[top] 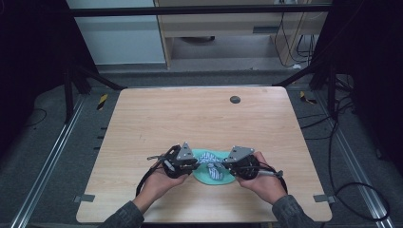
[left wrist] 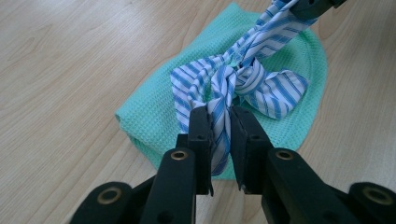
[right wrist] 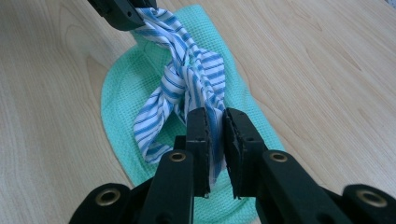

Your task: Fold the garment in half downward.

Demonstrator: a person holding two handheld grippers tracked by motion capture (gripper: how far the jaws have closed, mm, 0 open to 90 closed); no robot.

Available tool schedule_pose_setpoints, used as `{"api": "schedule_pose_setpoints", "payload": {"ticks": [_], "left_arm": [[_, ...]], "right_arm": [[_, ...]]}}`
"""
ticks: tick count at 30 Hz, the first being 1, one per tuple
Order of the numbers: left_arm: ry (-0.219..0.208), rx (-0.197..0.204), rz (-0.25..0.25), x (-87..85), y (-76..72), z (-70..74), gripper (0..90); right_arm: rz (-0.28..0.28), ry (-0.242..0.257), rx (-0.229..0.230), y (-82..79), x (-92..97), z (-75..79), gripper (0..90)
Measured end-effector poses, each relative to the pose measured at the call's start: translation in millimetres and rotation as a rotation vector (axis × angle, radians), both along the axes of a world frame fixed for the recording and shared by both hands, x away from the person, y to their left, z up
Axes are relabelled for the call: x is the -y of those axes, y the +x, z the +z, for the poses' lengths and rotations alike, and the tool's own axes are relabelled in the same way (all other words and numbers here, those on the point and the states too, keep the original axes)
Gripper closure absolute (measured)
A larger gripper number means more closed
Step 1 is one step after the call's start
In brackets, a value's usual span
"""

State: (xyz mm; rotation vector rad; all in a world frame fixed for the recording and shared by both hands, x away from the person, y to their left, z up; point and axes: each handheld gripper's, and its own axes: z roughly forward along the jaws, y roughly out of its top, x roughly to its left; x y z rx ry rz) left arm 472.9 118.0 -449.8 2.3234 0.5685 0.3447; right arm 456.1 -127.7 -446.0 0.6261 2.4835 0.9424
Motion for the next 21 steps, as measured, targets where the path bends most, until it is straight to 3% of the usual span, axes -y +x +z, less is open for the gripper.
{"api": "schedule_pose_setpoints", "payload": {"ticks": [11, 21], "left_arm": [[0.003, 0.003, -0.006, -2.4, -4.5, -2.1, 74.6], [0.011, -0.003, -0.019, -3.9, -5.9, -6.0, 83.4]], "right_arm": [[0.004, -0.001, -0.007, -5.2, 0.5, -2.0, 79.3], [0.013, -0.002, -0.013, -8.7, 0.0, -4.6, 79.5]]}}
